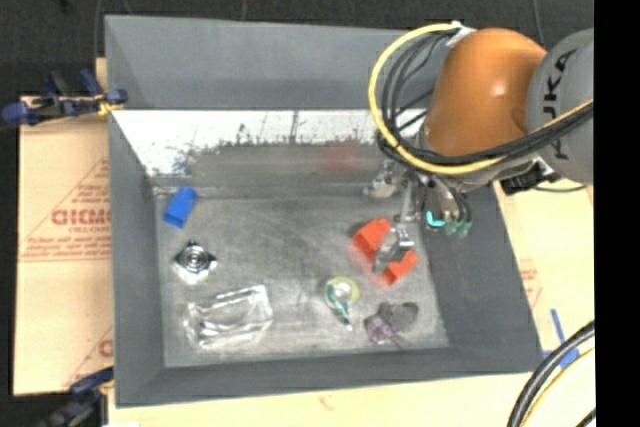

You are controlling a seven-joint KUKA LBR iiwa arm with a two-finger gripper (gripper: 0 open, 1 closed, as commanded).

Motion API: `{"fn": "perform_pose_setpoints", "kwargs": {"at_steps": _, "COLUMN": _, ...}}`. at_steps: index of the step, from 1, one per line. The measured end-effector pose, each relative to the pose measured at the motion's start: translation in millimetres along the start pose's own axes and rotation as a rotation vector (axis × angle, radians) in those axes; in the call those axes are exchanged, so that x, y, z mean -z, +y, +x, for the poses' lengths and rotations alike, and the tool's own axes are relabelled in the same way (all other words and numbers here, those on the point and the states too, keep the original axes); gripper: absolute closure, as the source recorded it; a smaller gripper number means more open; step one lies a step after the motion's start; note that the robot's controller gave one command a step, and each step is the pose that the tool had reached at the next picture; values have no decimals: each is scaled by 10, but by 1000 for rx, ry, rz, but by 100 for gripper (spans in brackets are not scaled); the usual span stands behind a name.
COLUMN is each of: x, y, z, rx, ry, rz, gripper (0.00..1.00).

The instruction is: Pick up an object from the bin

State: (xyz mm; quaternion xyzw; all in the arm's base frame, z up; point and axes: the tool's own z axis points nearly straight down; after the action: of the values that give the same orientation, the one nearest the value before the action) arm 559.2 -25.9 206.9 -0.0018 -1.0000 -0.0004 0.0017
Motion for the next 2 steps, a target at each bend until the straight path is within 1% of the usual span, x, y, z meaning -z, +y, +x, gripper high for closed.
{"fn": "perform_pose_setpoints", "kwargs": {"at_steps": 1, "x": -681, "y": -464, "z": 225, "rx": -70, "ry": 1, "rz": 0, "gripper": 0}}
{"fn": "perform_pose_setpoints", "kwargs": {"at_steps": 2, "x": -1166, "y": -652, "z": -16, "rx": -108, "ry": -14, "rz": 1, "gripper": 0}}
